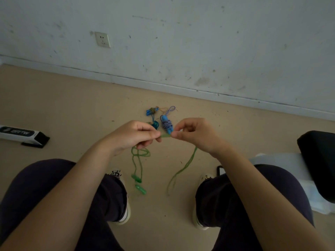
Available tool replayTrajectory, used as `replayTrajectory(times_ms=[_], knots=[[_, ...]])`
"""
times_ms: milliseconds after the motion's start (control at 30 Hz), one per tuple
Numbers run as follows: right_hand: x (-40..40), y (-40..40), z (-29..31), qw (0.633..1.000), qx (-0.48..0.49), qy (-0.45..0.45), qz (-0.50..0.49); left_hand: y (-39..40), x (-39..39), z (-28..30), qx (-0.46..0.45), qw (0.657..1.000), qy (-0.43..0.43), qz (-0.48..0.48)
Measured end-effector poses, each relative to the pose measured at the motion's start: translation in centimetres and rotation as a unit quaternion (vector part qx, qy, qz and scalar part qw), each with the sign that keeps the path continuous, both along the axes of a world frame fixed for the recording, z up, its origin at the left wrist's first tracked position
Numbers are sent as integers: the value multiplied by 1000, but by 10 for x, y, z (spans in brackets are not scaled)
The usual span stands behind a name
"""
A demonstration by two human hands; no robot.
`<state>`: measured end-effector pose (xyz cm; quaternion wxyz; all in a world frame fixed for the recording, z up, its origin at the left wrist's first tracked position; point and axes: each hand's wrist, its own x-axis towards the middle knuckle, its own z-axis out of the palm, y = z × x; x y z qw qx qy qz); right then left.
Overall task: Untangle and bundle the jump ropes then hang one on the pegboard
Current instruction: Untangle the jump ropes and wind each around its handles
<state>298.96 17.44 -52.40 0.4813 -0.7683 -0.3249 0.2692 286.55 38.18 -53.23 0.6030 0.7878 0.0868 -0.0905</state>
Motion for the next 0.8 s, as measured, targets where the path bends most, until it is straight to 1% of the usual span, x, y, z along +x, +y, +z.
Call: replayTrajectory(times_ms=[100, 167, 233, 333, 433, 500, 567, 667, 800], knots=[[11, -10, 6, 998, 0, -27, -57, 15, -3, 2, 45, 999, 11, 27], [16, -15, 8, 995, 16, -38, -91, 18, -4, 0, 70, 996, 18, 50], [16, -17, 8, 995, 27, -34, -94, 15, -5, -1, 71, 996, 7, 56], [12, -16, 8, 999, 31, 19, -38, 2, -4, -1, 34, 998, -21, 46], [0, -9, 4, 996, 10, 74, 47, -16, -2, 0, -11, 999, -19, 24], [-6, -3, 0, 994, -12, 79, 77, -28, 0, -1, -14, 1000, -13, 17], [-8, 0, -2, 996, -32, 41, 77, -33, 3, -1, -10, 1000, -1, 16], [-1, -2, -3, 998, -50, -23, 43, -25, 4, 2, 9, 1000, 16, 14], [10, -7, -3, 996, -15, -49, -77, -10, 3, 1, 59, 997, 26, 43]])
